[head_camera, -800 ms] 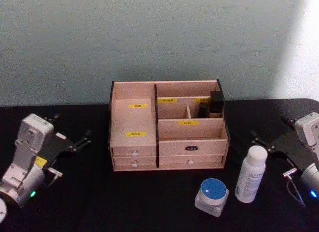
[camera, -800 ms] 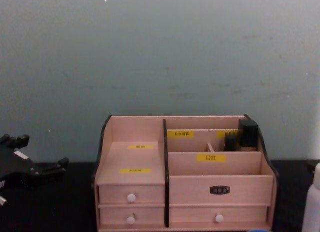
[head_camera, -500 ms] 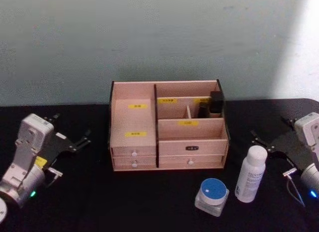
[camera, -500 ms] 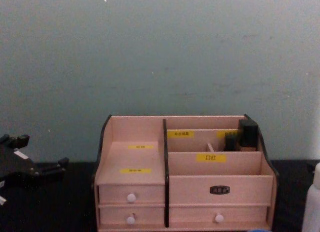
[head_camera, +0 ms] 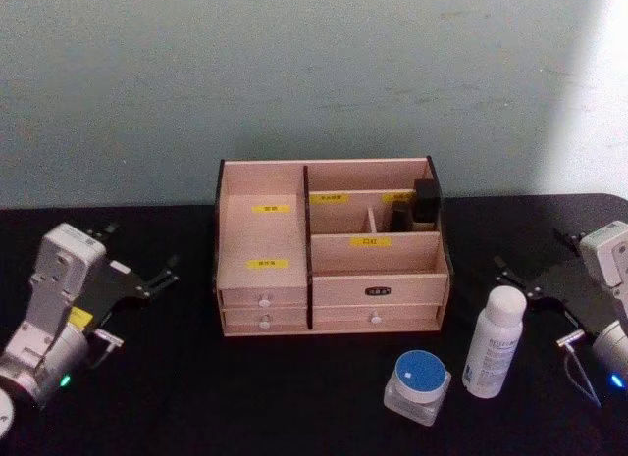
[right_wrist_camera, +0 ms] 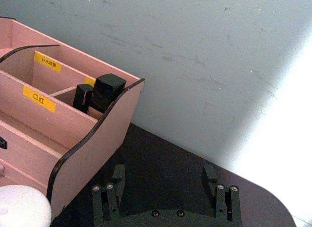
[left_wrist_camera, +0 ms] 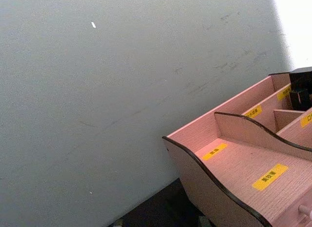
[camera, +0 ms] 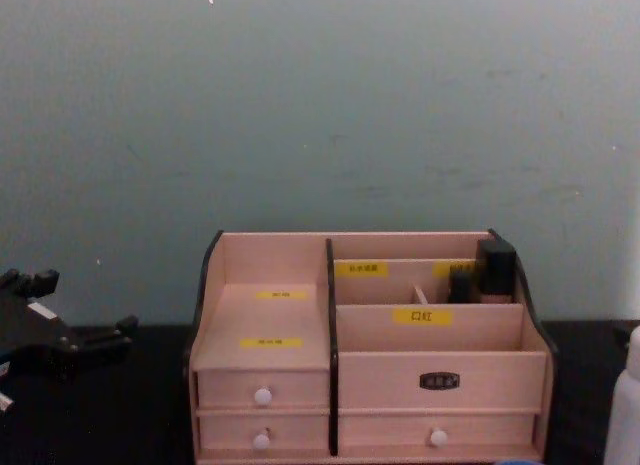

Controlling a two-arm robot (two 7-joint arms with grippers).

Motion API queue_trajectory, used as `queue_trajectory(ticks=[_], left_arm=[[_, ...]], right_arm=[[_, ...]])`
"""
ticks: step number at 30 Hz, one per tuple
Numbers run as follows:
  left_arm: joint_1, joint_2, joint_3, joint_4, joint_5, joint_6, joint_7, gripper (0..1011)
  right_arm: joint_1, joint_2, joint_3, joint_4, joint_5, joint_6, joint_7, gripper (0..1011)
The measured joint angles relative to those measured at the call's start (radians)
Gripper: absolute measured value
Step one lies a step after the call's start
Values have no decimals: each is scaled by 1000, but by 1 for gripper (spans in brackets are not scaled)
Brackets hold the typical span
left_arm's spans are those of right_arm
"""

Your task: Pick up the facial cleanser and watermelon frost from the table and place them into the tiered storage box.

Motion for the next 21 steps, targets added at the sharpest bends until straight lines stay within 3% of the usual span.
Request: queue_trajectory(ticks=[21], left_arm=[[0,0,0,0,0,0,0,1001]], right_arm=[[0,0,0,0,0,0,0,1000]])
